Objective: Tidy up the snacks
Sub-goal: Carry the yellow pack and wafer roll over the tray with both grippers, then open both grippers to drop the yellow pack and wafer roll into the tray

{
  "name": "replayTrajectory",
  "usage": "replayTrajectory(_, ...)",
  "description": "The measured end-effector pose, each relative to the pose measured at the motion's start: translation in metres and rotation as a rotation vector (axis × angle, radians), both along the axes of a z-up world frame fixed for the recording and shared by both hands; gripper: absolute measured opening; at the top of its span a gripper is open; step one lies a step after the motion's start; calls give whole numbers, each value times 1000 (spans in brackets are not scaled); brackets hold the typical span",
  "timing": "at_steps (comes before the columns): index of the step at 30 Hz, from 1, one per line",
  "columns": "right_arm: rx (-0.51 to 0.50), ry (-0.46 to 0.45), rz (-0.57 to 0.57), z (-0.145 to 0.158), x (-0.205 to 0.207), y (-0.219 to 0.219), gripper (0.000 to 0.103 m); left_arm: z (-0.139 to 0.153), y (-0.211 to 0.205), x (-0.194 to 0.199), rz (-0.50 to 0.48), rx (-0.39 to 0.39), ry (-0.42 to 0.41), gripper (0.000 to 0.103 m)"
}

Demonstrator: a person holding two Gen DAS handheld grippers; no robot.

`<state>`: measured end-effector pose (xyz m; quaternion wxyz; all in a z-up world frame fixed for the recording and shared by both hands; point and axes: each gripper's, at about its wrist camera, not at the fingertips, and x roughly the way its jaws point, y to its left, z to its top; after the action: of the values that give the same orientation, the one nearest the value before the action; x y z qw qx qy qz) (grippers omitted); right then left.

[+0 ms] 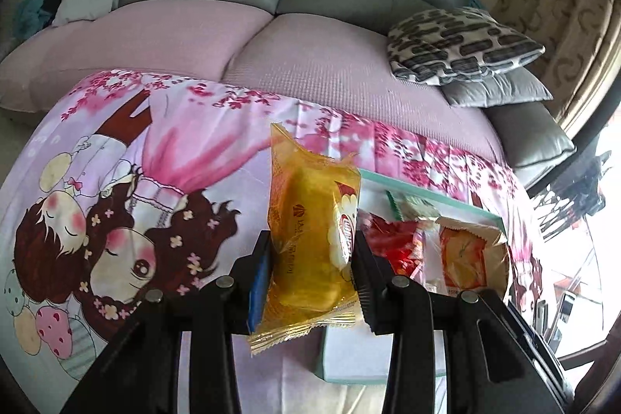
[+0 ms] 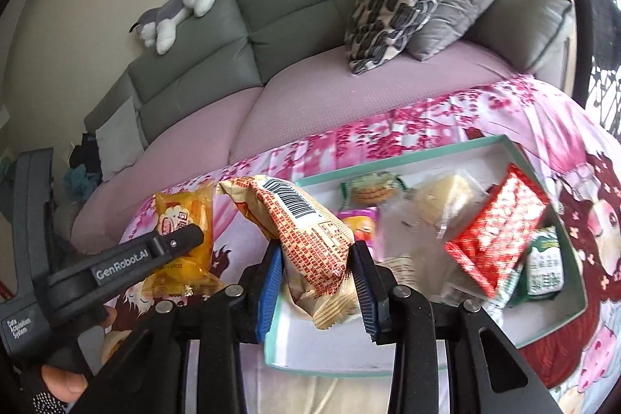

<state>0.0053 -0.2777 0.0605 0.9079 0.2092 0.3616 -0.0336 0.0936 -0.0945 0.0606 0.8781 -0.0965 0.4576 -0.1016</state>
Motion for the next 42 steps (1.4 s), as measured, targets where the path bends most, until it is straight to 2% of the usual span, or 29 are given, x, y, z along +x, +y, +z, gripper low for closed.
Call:
replayTrajectory(10,14,6,-70,-2,-18,-32,38,-2,-41,-18,-94,26,-5,41)
replayTrajectory(17,31,14,-200,-6,-39,-75,34,-11,-68,-28,-189,19,23,41)
replayTrajectory(26,4,60,-180,-13,-36,-72,34,-35,-88,-32,-246,33,79,41)
replayTrajectory(31,-15,113,-156,-24,-25,-64,34,-48,-87,-27,-235,54,109,41)
replayTrajectory(34,-33,137,-153,-27,-23,-61,34,-58,-85,-24,-232,40,143,41)
replayTrajectory(39,-60,163,-156,-28,-21,-58,34,-59,-85,-24,-232,37,153,41)
replayTrajectory(40,-69,166,-157,-27,-22,-57,34,-58,-85,-24,-233,38,157,44)
replayTrajectory(42,-81,173,-159,-25,-22,-56,35,-55,-83,-26,-238,35,155,60)
